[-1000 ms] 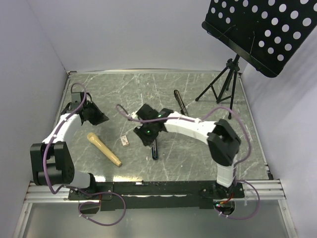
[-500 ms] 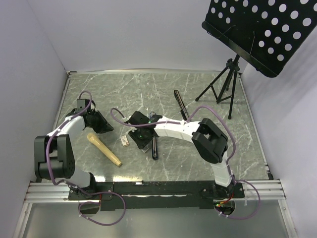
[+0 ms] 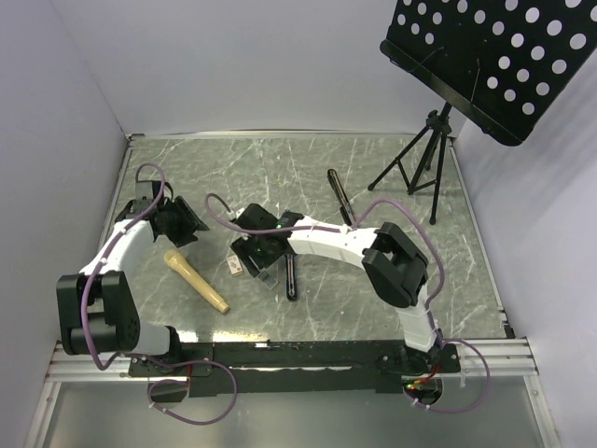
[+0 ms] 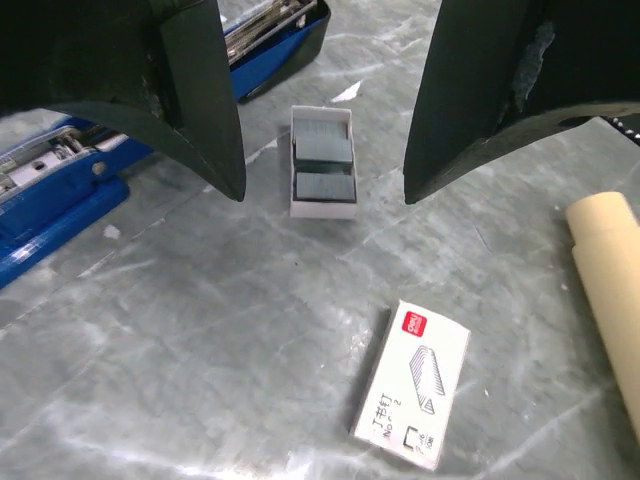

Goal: Unload the staples from the stapler

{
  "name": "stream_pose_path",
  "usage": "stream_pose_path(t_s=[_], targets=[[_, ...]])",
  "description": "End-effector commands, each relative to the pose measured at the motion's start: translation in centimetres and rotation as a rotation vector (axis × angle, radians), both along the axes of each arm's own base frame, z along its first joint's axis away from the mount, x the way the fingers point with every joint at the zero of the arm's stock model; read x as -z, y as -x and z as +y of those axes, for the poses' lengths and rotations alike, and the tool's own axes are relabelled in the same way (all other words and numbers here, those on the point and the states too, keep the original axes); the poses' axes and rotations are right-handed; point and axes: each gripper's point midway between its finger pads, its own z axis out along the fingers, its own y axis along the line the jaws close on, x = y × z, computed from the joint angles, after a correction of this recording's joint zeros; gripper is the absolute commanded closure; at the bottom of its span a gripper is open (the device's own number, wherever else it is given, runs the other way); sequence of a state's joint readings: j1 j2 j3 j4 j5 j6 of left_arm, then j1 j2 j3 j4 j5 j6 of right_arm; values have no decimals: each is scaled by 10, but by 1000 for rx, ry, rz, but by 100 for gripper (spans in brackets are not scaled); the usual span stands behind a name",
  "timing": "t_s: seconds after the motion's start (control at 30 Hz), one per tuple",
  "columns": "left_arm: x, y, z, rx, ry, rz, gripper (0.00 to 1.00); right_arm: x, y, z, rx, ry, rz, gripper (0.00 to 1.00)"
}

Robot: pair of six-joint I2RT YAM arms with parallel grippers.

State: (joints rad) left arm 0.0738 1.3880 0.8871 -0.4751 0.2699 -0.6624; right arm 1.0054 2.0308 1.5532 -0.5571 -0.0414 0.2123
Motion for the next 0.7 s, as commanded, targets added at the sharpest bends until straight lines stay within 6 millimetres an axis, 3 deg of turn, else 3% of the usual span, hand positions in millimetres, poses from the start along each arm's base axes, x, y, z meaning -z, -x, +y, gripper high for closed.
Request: stream_pose_path(t_s=[0.0,0.07,0.1,0.2,0.23,0.33,0.37,0.53,0.67], targets=[[-4,5,-10,43,45,-11,56,-76,-19,3,89,-143,-159,28],[5,12,-16,60,54,22,62,-82,-24,-10,138,-151,-198,29],[9,15,-19,72,40,34,70,-102,-28,-11,166,-204,-233,29],[22,22,-23,86,8,70,95,-118,-41,-35,304,-212,-299,31],[25,23,-22,82,1,78,99,-120,-43,-42,324,-204,-303,30],[38,32,-32,103,-18,123,99,-122,-52,-65,408,-125,-329,26],[43,35,-35,112,-19,137,99,-122,-53,-70,424,-101,-337,0],[58,45,-43,104,-55,202,99,-111,-44,-89,417,-46,-340,0],[70,55,-49,104,-70,252,99,-111,-34,-86,350,-125,-335,0]])
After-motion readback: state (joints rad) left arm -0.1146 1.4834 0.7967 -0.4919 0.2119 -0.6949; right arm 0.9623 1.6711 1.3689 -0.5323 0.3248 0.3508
